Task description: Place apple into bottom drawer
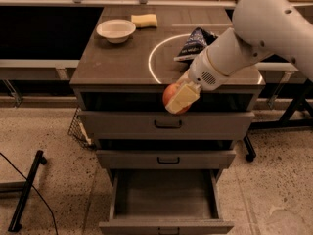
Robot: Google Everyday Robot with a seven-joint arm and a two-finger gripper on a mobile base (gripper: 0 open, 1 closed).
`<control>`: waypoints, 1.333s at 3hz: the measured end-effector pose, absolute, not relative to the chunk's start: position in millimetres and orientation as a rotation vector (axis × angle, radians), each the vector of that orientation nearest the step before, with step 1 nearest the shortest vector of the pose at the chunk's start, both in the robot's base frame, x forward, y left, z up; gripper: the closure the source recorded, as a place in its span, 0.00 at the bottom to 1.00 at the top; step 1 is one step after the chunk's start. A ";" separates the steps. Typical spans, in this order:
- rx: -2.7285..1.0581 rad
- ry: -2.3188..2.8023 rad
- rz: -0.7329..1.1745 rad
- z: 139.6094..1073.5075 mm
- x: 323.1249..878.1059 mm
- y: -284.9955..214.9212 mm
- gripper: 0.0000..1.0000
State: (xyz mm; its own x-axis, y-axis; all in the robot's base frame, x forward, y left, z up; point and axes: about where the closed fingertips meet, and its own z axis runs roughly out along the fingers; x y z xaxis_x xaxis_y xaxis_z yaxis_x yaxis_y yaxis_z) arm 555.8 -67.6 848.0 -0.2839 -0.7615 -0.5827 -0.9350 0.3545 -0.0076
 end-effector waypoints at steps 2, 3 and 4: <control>-1.410 2.166 0.513 799.9 546.2 -88.0 1.00; -1.426 2.148 0.559 763.9 529.3 -97.7 1.00; -1.442 2.119 0.604 732.6 517.4 -101.2 1.00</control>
Offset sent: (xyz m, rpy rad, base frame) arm -0.0113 -0.0484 -0.0915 0.0530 0.0697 -0.1097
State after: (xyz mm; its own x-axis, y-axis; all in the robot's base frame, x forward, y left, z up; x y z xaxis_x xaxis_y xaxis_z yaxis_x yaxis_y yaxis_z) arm 517.4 -101.2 732.6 -0.3115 -0.7139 -0.6271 -0.9374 0.3392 0.0794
